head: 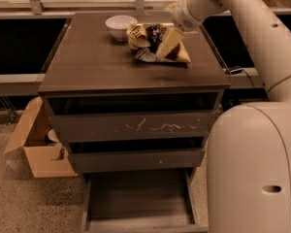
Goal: Place brown chip bag into bottom drawer
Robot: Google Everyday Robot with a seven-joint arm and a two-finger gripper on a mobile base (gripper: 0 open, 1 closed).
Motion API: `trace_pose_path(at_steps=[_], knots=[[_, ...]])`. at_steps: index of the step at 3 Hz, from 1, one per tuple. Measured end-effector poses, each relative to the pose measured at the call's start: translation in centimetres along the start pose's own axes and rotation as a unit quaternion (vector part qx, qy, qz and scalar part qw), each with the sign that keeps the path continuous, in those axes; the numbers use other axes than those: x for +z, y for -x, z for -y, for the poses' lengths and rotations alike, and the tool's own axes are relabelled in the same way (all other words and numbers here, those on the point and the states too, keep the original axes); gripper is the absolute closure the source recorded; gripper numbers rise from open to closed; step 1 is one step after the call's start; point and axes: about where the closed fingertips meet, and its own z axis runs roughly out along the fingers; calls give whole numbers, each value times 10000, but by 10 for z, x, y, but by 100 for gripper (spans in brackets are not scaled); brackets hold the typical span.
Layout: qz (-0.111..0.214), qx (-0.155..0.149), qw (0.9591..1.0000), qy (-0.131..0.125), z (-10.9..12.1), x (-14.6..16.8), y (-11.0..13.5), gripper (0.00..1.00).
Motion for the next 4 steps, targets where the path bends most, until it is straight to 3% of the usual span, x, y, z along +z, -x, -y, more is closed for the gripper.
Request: trace_pose_path(at_steps=[2,3,4], knots=[[-164,-99,9992,-338,-3,34,41,0],[-54,-18,9996,-279,-14,50,53,0],[134,163,9996,-178,-25,62,55,19]])
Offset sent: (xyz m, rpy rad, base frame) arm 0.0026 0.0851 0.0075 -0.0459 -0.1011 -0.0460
